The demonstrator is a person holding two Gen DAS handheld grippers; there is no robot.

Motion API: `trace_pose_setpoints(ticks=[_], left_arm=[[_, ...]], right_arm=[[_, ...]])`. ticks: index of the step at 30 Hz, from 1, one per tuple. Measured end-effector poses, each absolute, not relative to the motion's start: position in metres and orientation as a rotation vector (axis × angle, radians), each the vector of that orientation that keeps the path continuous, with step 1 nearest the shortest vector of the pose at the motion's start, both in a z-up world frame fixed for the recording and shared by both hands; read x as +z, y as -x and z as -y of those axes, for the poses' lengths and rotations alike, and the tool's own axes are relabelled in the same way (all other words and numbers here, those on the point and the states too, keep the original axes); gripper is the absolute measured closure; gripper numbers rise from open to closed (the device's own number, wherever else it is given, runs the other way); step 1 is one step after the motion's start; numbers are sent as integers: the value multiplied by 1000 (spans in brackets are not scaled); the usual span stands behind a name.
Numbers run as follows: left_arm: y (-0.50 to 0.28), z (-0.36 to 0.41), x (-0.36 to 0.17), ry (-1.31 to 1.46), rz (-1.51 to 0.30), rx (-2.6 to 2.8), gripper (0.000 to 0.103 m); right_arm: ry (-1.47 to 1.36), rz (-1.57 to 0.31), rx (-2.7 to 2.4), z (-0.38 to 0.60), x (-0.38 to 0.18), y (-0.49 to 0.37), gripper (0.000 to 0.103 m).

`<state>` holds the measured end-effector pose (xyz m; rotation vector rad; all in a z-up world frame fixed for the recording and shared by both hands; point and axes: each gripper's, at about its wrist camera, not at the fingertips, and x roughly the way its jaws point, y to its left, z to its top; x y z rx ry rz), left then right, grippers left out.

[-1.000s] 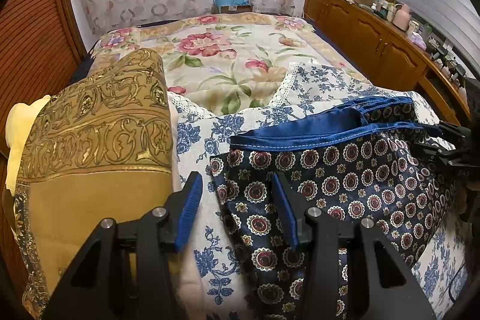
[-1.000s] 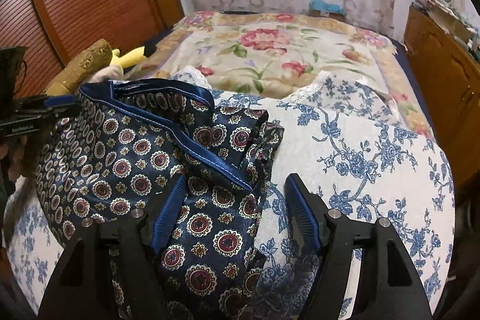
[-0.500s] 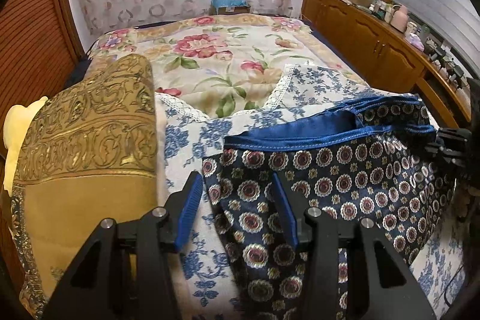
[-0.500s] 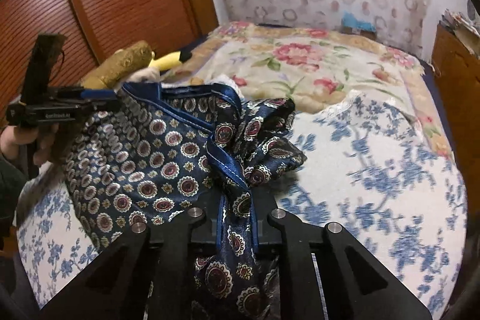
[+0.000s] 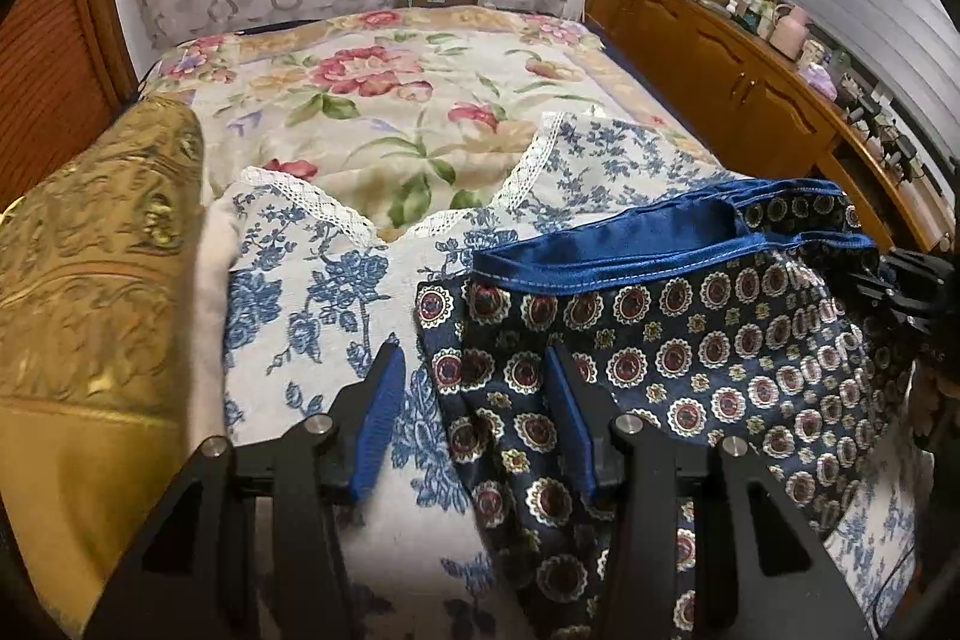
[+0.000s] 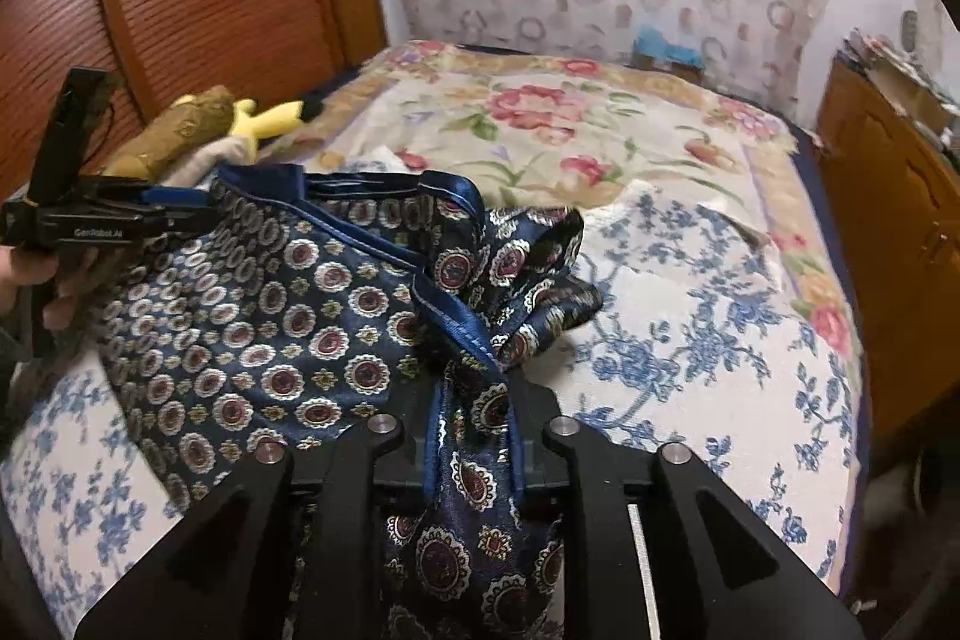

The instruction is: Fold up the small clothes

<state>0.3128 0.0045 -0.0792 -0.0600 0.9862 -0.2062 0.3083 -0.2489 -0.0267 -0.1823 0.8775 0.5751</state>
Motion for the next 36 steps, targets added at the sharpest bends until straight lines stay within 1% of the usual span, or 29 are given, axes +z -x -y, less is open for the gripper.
trace_pose_setpoints(ticks=[1, 3, 5, 6, 7, 8, 11, 12, 13, 14, 15, 16, 21, 24, 30, 36], left_arm=[[-313, -4, -79, 55, -976, -209, 56], [-313, -4, -79, 54, -969, -211, 56], [-313, -2, -80, 54, -962, -219, 58], [-313, -3, -80, 55, -956, -229, 62], [-313, -2, -80, 57, -952, -235, 64], [-314, -2, -80, 56, -951, -241, 67], [-315, 1, -80, 58, -953, -261, 82], [-315, 2, -79, 56, -953, -267, 90], [-314, 2, -78, 60, -952, -277, 94], [-313, 3, -77, 61, -945, -281, 98], [-310, 3, -75, 63, -934, -284, 100], [-306, 3, -70, 72, -914, -286, 100], [-277, -3, -36, 105, -804, -302, 100], [-259, -6, -13, 103, -741, -313, 100], [-234, -13, 13, 105, -672, -299, 100], [-203, -23, 38, 104, -602, -278, 100]], right_arm=[[192, -878, 546, 248, -28, -308, 77], [197, -888, 501, 251, -33, -310, 58], [177, -902, 474, 254, -36, -314, 48], [156, -911, 471, 256, -38, -316, 46], [115, -932, 484, 259, -41, -320, 46], [82, -946, 501, 262, -43, -322, 43], [77, -937, 511, 259, -43, -325, 42], [75, -939, 520, 257, -43, -326, 44], [81, -932, 542, 254, -43, -324, 49], [84, -931, 558, 251, -43, -324, 63], [80, -932, 584, 248, -43, -323, 83], [52, -945, 636, 246, -43, -322, 87], [51, -878, 651, 244, -30, -305, 92], [52, -810, 647, 245, -12, -289, 93], [71, -703, 632, 237, 26, -265, 93], [93, -658, 656, 228, 52, -254, 93]])
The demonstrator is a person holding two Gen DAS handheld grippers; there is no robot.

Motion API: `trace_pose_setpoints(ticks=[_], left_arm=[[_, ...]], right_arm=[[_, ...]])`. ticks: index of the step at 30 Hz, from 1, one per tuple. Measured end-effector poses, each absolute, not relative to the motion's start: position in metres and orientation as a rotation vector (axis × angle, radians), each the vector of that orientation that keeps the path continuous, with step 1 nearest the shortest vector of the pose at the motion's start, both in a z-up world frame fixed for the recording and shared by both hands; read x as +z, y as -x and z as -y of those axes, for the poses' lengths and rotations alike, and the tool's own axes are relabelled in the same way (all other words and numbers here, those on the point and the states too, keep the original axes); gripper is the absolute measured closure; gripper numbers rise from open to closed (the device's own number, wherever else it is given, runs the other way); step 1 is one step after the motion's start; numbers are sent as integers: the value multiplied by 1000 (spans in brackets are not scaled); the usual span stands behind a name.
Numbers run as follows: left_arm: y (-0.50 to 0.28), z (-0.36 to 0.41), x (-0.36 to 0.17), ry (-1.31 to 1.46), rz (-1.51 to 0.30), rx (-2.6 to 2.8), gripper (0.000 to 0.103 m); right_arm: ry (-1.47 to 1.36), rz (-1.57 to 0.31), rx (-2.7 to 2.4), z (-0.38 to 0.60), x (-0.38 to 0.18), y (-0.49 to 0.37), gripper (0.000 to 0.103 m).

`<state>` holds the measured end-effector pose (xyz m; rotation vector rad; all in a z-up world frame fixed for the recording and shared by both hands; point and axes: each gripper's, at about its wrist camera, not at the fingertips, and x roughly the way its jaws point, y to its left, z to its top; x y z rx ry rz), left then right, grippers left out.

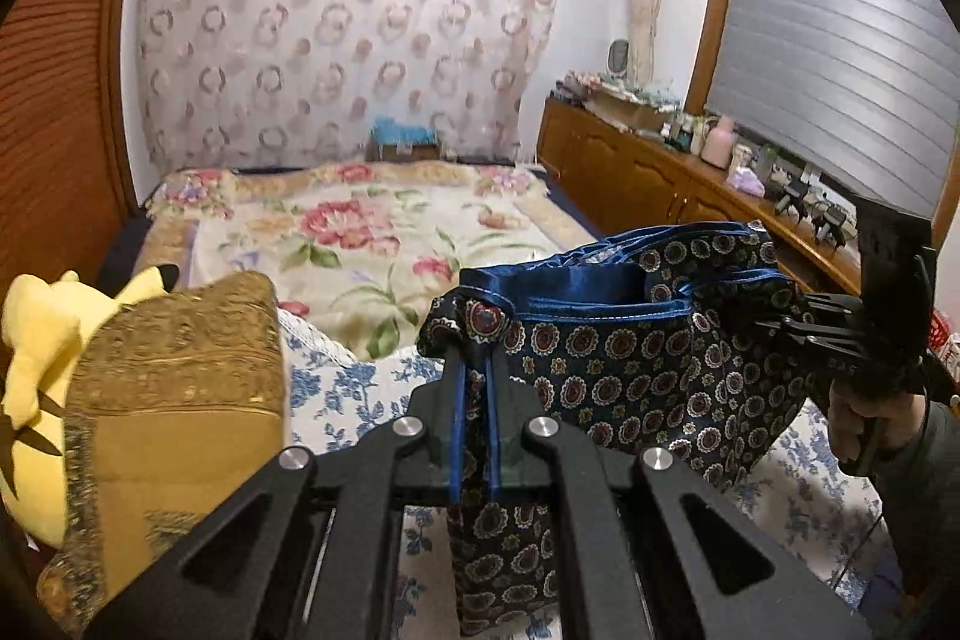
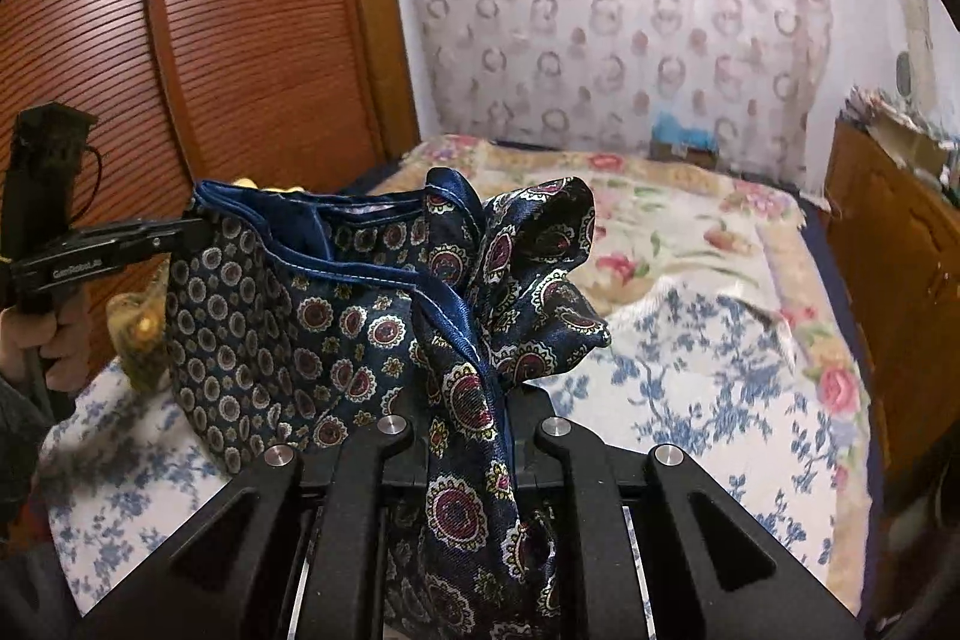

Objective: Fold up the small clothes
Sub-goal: 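Carry the folded garment with both grippers and lay it beside the yellow plush toy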

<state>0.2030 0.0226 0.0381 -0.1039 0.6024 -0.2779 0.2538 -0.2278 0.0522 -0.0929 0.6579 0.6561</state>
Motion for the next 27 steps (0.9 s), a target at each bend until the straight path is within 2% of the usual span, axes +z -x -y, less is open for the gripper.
trace_pose_setpoints(ticks=[15, 22, 27], left_arm=[[-142, -105, 65, 179, -470, -144, 100], [-108, -160, 38, 252, -470, -25, 100], [-91, -191, 9, 307, -504, 59, 100]], right_arm=[[273, -562, 812, 141, 112, -262, 93], [452, -541, 952, 36, 136, -279, 93], [607, -530, 1050, -50, 128, -282, 93]])
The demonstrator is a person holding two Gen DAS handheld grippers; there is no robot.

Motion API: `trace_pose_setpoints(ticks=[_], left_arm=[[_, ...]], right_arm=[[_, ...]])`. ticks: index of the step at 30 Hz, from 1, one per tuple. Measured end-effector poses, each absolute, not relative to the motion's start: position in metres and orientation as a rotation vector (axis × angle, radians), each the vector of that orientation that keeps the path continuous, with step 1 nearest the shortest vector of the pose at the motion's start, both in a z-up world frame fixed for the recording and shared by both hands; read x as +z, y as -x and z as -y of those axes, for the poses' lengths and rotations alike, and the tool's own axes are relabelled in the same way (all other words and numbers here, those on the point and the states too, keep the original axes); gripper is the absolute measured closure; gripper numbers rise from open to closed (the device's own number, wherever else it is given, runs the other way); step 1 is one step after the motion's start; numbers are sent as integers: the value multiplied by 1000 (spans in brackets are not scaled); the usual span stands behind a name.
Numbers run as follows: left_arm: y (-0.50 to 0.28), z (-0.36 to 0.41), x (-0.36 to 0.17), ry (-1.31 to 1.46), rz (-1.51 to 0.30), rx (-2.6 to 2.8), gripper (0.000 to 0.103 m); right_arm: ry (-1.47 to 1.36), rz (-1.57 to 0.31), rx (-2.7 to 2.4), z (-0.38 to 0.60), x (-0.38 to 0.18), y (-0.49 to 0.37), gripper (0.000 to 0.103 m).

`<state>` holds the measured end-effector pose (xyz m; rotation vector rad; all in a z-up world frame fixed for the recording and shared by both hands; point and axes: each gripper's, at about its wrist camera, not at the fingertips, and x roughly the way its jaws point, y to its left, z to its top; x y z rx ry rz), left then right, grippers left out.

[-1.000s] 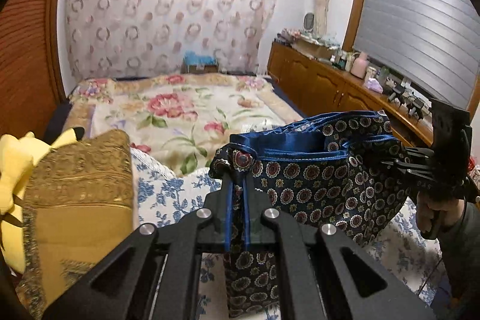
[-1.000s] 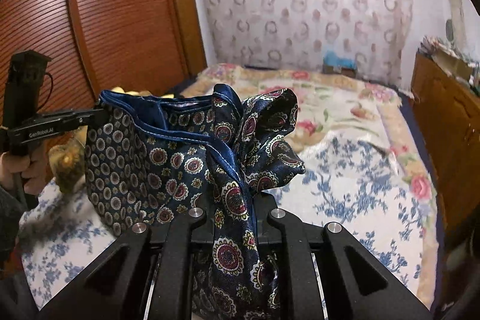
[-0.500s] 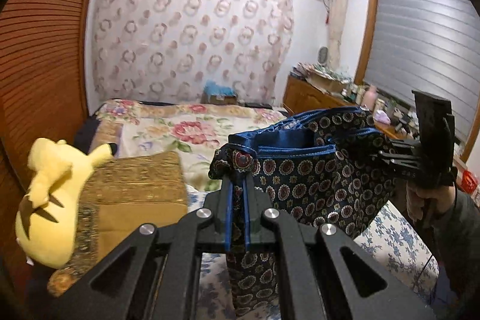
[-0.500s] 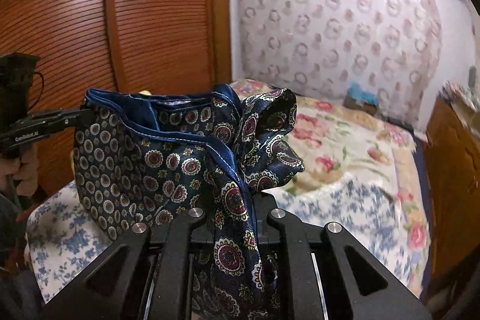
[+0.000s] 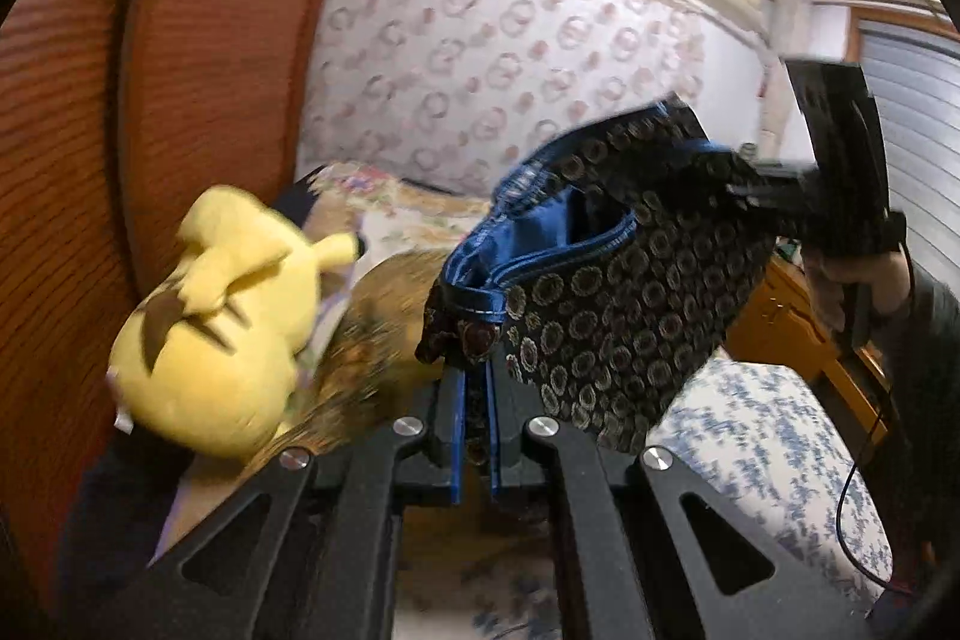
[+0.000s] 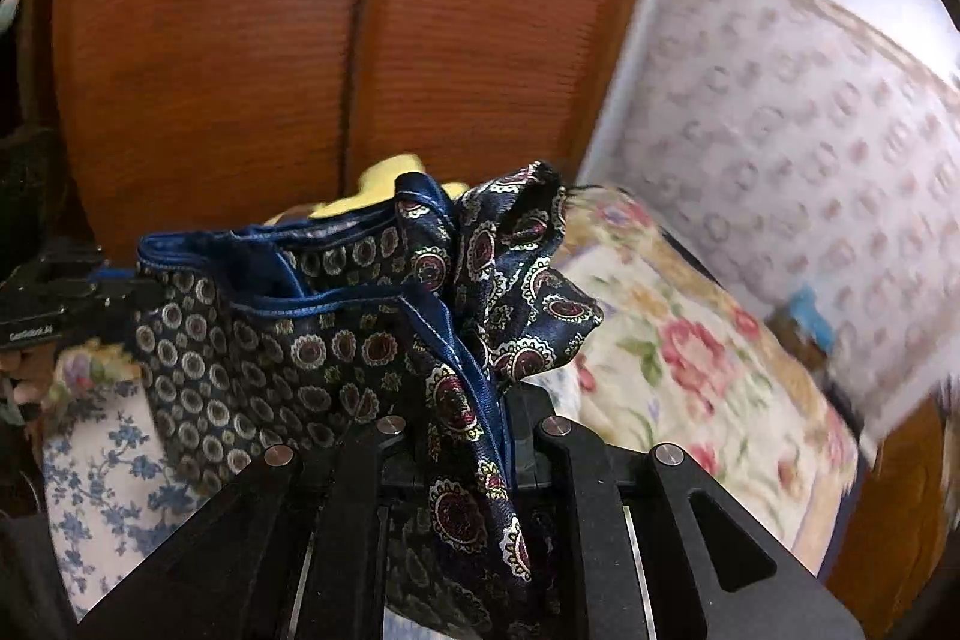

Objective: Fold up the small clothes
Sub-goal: 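Carry the folded garment with both grippers and lay it beside the yellow plush toy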

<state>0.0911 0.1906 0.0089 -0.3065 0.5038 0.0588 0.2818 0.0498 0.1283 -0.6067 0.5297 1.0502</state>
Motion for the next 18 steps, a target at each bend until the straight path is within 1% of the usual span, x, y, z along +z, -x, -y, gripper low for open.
trace_pose_setpoints(ticks=[6, 14, 17, 18], left_arm=[[-86, -203, -23, 344, -563, 108, 100], [-69, -213, -39, 362, -588, 141, 100], [-69, -216, -43, 373, -607, 151, 100], [-70, -215, -44, 369, -611, 151, 100]], right_arm=[[689, -550, 1089, -127, 98, -286, 93], [653, -567, 1130, -174, 79, -295, 92], [646, -584, 1124, -181, 75, -297, 88], [640, -600, 1107, -185, 71, -299, 82]])
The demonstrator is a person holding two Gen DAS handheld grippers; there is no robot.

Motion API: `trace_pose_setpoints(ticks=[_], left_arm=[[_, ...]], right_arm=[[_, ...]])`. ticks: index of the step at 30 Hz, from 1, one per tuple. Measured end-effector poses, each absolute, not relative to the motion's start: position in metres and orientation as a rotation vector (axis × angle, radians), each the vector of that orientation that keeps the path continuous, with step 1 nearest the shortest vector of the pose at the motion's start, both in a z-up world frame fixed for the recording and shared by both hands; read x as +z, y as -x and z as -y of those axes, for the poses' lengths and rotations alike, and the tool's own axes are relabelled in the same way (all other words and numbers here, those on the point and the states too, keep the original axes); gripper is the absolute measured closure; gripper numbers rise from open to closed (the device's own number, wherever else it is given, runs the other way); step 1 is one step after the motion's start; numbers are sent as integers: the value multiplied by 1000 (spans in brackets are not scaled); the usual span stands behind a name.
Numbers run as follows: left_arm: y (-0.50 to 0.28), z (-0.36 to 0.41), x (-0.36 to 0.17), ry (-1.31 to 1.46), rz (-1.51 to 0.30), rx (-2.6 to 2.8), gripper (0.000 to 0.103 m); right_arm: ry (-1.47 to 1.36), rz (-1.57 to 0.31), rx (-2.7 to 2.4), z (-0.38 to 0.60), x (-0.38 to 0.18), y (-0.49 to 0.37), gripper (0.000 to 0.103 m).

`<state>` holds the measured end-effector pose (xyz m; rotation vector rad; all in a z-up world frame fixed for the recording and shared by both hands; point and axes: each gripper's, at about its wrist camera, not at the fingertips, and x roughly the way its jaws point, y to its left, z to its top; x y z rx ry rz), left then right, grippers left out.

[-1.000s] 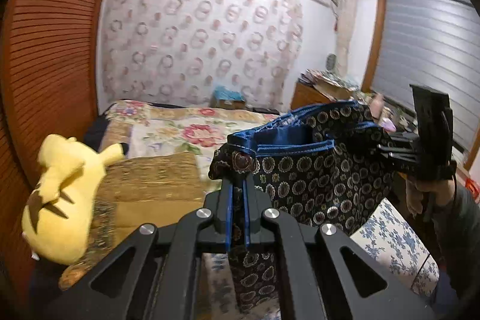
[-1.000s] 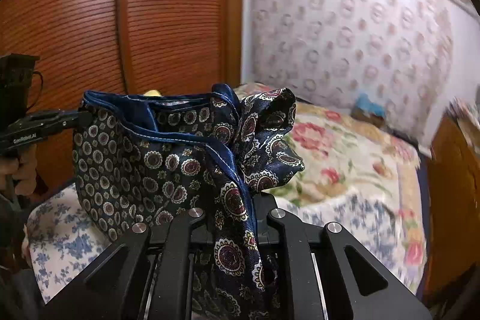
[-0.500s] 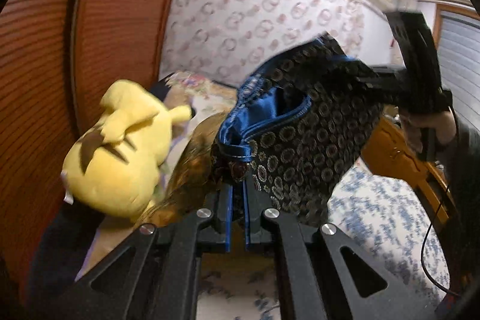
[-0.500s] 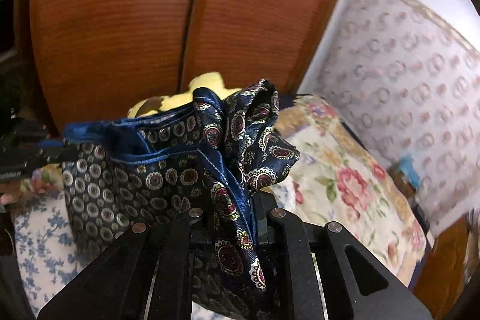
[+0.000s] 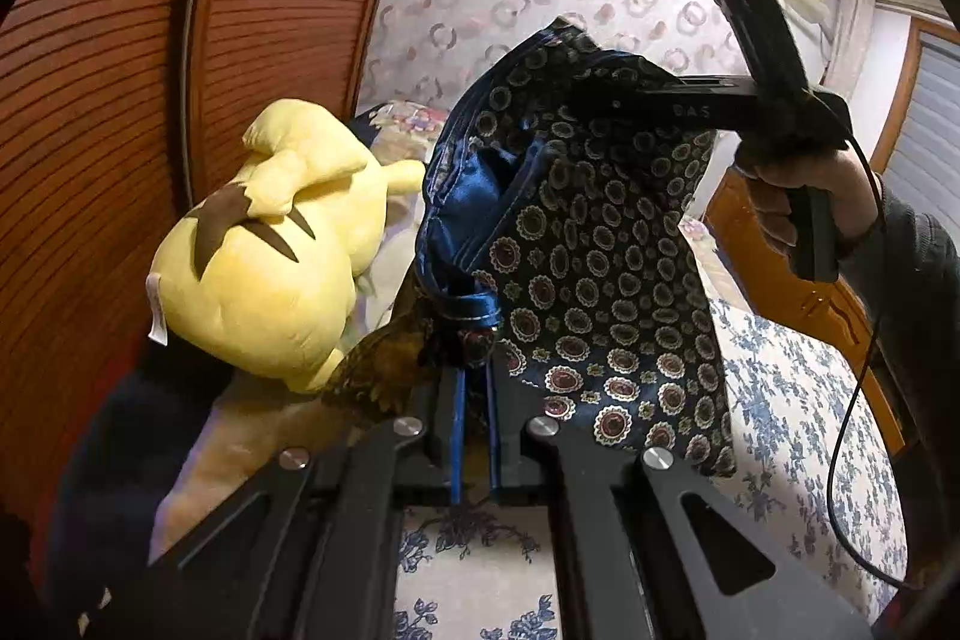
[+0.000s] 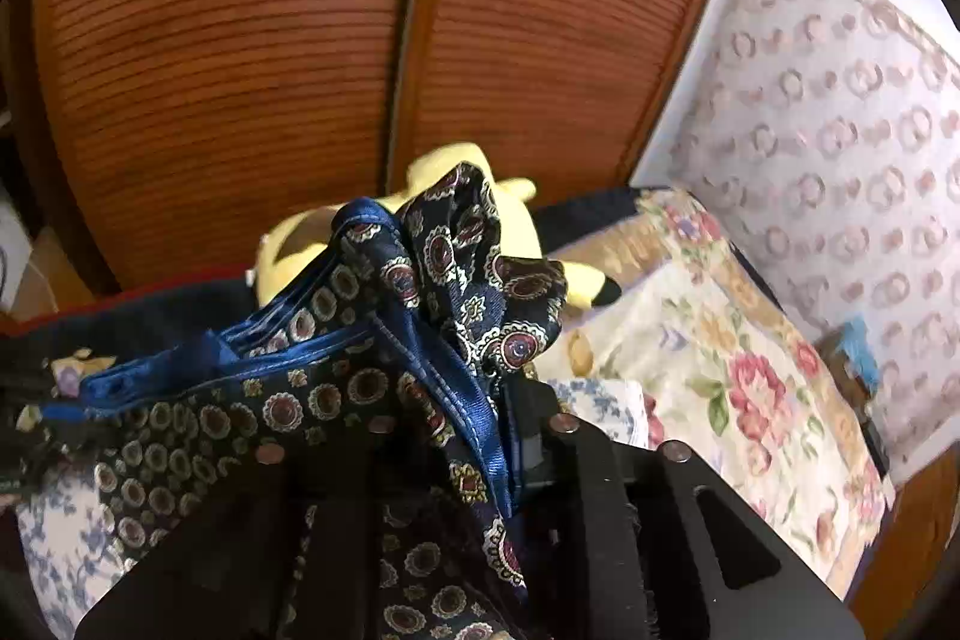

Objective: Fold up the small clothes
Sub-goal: 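Carry the folded garment with both grippers and lay it beside the yellow plush toy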

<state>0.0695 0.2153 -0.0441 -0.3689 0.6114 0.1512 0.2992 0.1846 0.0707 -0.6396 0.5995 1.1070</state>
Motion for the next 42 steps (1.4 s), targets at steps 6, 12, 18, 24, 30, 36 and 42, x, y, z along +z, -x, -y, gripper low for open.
trace_pose_setpoints(ticks=[6, 12, 18, 24, 30, 36, 42], left_arm=[[-70, -210, -41, 330, -629, 173, 98], [-65, -211, -34, 306, -611, 191, 83], [-57, -206, -22, 282, -586, 175, 59], [-54, -190, -11, 221, -573, 158, 47], [-53, -171, -1, 181, -558, 138, 46], [-51, -142, 6, 151, -548, 86, 46], [-53, -114, 10, 119, -535, 33, 46]], right_arm=[[550, -582, 1024, -177, 85, -308, 39], [503, -578, 987, -151, 88, -305, 37], [459, -598, 949, -129, 76, -303, 37], [398, -621, 927, -105, 69, -284, 37], [335, -616, 899, -67, 68, -252, 37], [279, -591, 843, -20, 74, -216, 30], [242, -564, 785, 29, 78, -181, 21]])
